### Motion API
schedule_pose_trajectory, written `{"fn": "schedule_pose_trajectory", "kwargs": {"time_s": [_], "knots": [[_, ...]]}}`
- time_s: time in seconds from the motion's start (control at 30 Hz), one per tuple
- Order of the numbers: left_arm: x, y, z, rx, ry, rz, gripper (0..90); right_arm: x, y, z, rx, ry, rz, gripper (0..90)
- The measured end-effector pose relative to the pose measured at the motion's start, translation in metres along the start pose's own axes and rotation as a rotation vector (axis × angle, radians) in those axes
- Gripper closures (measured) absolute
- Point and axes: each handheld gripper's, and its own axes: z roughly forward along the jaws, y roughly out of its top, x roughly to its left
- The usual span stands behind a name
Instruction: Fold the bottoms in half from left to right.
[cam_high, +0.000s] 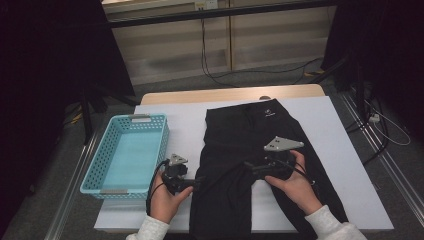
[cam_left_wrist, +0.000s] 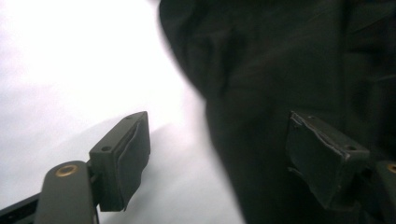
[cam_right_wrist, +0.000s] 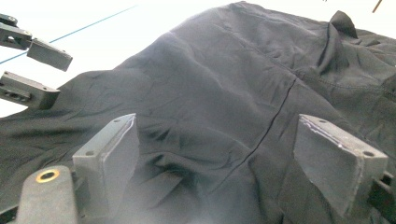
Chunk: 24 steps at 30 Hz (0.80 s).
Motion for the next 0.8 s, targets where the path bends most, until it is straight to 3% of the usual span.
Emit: {"fn": "schedule_pose_trajectory", "kwargs": {"time_s": [0.17,0.2,0.27,0.37,0.5,0.57,0.67,0.7,0.8], "knots": [[-0.005,-0.002,0.001,0.007,0.038,0.012,29.5,0.0,0.0,0.0,-0.003,0.003,-0.002,14.7],[-0.006,-0.002,0.001,0.008,0.036,-0.009,31.2,0.0,0.0,0.0,-0.003,0.003,-0.003,14.7],[-0.009,-0.003,-0.002,0.022,0.017,-0.034,37.3,-0.001,0.0,-0.001,-0.002,0.003,0.001,14.7],[-0.016,-0.003,-0.001,0.018,0.05,-0.04,48.2,-0.002,-0.001,-0.001,0.0,0.0,0.002,14.7],[-0.023,-0.003,0.0,0.031,0.068,-0.019,59.3,-0.002,-0.001,0.001,0.007,0.0,0.001,14.7],[-0.023,-0.003,0.0,0.034,0.047,-0.044,68.1,-0.002,-0.002,0.003,0.01,0.0,0.002,14.7],[-0.023,-0.004,0.001,0.029,0.019,-0.046,79.9,-0.001,-0.001,0.004,0.013,0.0,-0.002,14.7],[-0.023,-0.004,0.001,0.033,-0.016,-0.081,85.5,-0.001,-0.001,0.004,0.013,0.0,-0.002,14.7],[-0.025,-0.002,0.002,0.04,-0.033,-0.09,88.9,-0.001,-0.001,0.005,0.013,-0.002,-0.002,14.8]]}}
